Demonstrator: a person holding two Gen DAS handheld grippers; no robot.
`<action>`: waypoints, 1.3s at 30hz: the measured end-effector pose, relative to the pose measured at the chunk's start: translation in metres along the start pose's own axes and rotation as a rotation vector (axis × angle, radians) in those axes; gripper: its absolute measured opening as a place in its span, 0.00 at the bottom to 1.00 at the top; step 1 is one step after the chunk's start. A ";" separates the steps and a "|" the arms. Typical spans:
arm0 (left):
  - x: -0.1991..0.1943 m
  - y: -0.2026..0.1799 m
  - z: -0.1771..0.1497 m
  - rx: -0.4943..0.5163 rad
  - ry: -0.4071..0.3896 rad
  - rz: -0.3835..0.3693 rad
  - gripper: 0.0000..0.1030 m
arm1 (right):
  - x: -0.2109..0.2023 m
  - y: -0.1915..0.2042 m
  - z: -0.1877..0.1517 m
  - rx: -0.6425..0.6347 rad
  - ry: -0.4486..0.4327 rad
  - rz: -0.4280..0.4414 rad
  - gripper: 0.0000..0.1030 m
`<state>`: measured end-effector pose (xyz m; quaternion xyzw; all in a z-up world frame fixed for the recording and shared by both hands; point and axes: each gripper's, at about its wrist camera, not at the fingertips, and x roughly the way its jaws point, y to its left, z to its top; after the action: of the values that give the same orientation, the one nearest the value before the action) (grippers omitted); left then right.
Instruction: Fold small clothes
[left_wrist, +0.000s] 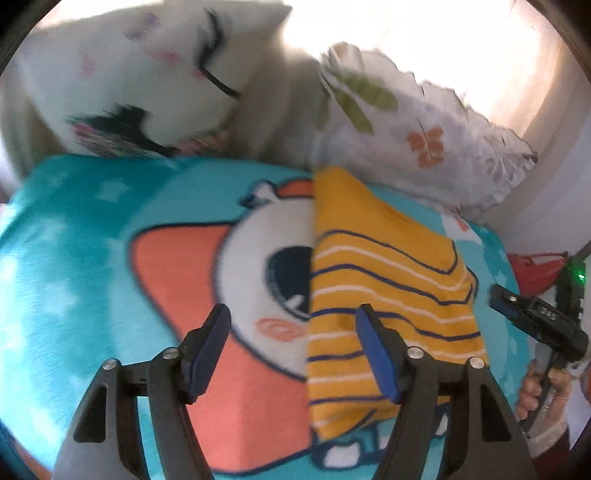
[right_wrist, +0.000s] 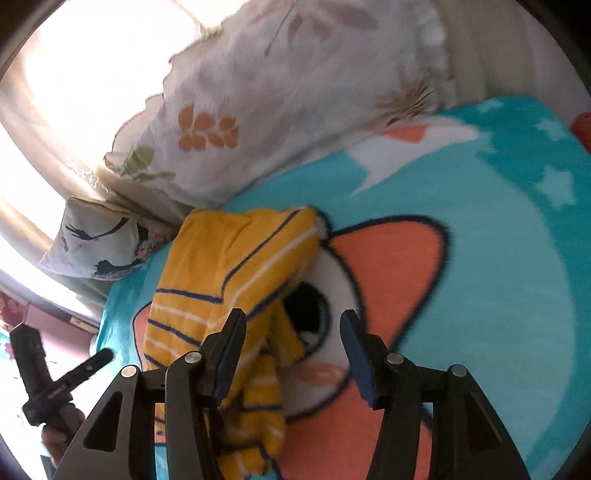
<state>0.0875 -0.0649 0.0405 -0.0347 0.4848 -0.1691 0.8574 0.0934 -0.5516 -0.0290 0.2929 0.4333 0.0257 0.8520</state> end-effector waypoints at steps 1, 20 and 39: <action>-0.010 0.002 -0.005 0.004 -0.023 0.031 0.71 | -0.008 -0.001 -0.001 -0.007 -0.013 -0.007 0.57; -0.061 0.044 -0.050 -0.019 -0.065 0.186 0.77 | 0.101 0.064 0.042 -0.297 0.119 -0.124 0.34; -0.089 0.122 -0.042 0.061 -0.111 0.117 0.77 | 0.013 0.040 -0.097 0.103 0.084 -0.125 0.26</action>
<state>0.0413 0.0828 0.0644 0.0105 0.4324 -0.1310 0.8921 0.0370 -0.4684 -0.0618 0.3073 0.4869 -0.0375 0.8168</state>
